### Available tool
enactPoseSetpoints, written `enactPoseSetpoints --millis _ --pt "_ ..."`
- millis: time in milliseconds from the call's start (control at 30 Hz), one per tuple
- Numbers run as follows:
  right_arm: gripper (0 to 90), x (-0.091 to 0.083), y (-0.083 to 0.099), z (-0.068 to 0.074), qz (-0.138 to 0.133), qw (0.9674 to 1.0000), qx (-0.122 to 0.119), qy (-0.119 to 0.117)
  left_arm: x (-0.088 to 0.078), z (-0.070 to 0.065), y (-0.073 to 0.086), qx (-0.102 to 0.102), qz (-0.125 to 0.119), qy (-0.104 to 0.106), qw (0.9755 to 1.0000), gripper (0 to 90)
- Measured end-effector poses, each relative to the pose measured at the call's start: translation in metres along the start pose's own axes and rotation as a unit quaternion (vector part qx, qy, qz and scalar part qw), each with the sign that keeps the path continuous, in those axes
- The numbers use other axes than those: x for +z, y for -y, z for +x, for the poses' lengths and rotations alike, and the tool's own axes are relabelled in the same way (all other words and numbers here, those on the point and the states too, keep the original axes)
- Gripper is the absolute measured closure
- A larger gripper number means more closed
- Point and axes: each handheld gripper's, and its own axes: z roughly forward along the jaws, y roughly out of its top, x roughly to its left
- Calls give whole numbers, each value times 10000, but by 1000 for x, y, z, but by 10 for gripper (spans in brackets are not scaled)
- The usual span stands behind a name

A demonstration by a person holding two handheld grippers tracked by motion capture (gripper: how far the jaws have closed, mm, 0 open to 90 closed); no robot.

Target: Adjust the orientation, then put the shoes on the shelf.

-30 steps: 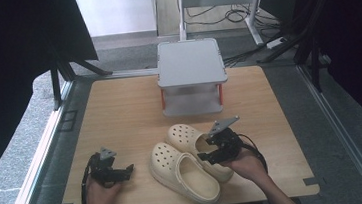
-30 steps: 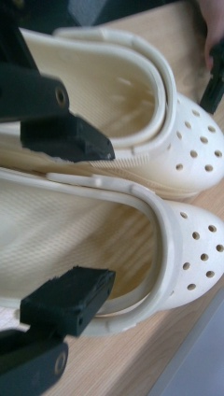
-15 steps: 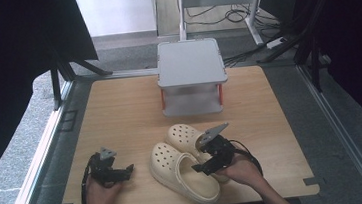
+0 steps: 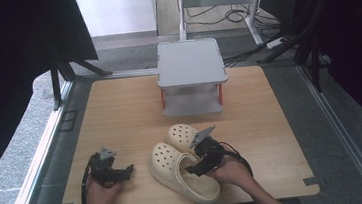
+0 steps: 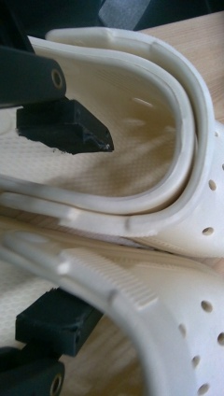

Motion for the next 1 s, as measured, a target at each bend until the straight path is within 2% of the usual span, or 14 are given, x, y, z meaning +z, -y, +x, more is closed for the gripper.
enactPoseSetpoints --millis 133,300,433,567,767,900,1000 --pt "325 4 -4 2 64 9999 -12 107 0 0 0 -1 -1 1 10000 0" --pt "426 10 -10 2 182 9991 -28 380 0 0 0 0 0 1 10000 0" --pt "511 11 -10 0 224 9988 -8 444 0 0 0 -1 0 1 10000 0" --pt "606 11 -10 -3 260 9989 170 344 0 0 0 0 -1 0 10000 0" --pt "633 9 -8 -7 162 9986 398 308 0 0 0 -1 -2 1 10000 0" --pt "641 8 -10 -5 219 9983 349 416 0 0 0 -2 2 4 10000 0" --pt "643 6 -10 -4 232 9984 341 399 0 0 0 -3 1 4 10000 0"
